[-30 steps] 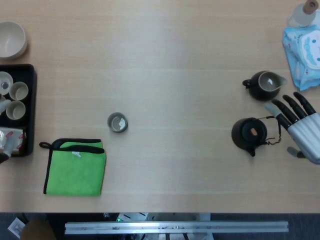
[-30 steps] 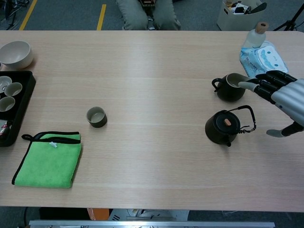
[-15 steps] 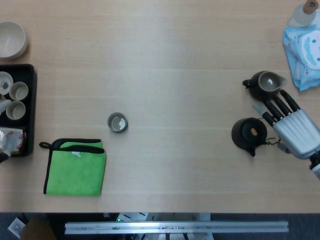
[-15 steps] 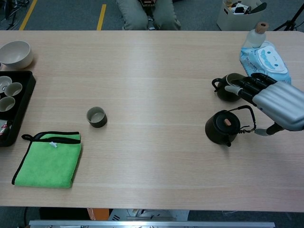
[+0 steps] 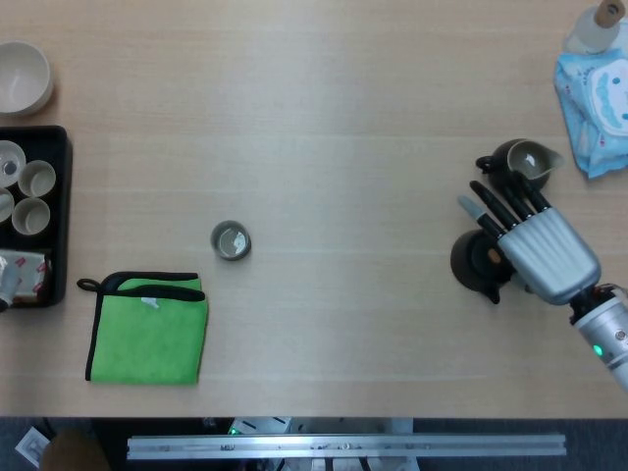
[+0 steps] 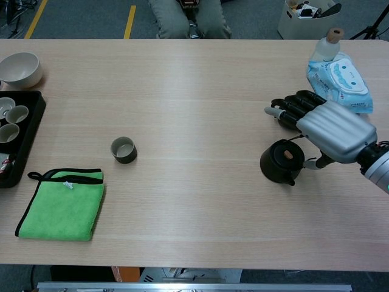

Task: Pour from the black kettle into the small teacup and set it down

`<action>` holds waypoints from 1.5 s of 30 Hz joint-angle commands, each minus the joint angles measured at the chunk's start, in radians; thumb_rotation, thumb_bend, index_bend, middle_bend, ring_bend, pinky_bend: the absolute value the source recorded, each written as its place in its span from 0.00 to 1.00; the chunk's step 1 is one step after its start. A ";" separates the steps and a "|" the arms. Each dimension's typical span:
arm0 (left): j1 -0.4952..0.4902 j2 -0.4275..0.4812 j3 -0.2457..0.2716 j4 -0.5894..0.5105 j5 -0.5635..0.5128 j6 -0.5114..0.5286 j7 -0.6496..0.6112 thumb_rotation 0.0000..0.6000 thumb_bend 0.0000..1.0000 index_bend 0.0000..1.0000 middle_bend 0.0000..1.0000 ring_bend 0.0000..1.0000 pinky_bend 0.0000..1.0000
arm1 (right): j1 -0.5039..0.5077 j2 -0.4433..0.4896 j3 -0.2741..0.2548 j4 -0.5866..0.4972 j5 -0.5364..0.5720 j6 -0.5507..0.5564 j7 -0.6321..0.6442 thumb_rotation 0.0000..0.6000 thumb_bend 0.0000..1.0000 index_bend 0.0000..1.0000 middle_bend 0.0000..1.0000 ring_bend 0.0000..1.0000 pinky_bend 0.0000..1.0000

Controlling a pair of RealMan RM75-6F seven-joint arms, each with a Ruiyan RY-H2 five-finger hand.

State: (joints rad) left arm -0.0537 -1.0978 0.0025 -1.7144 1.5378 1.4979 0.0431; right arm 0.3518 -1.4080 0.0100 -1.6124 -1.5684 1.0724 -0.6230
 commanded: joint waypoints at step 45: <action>-0.008 0.002 -0.001 -0.002 -0.007 -0.017 -0.007 1.00 0.39 0.17 0.12 0.12 0.14 | 0.087 0.180 0.022 -0.110 0.172 -0.073 0.256 0.54 0.00 0.48 0.21 0.00 0.00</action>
State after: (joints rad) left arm -0.0616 -1.0961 0.0019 -1.7166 1.5313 1.4811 0.0358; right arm 0.4369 -1.2492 0.0313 -1.7101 -1.3806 0.9962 -0.4118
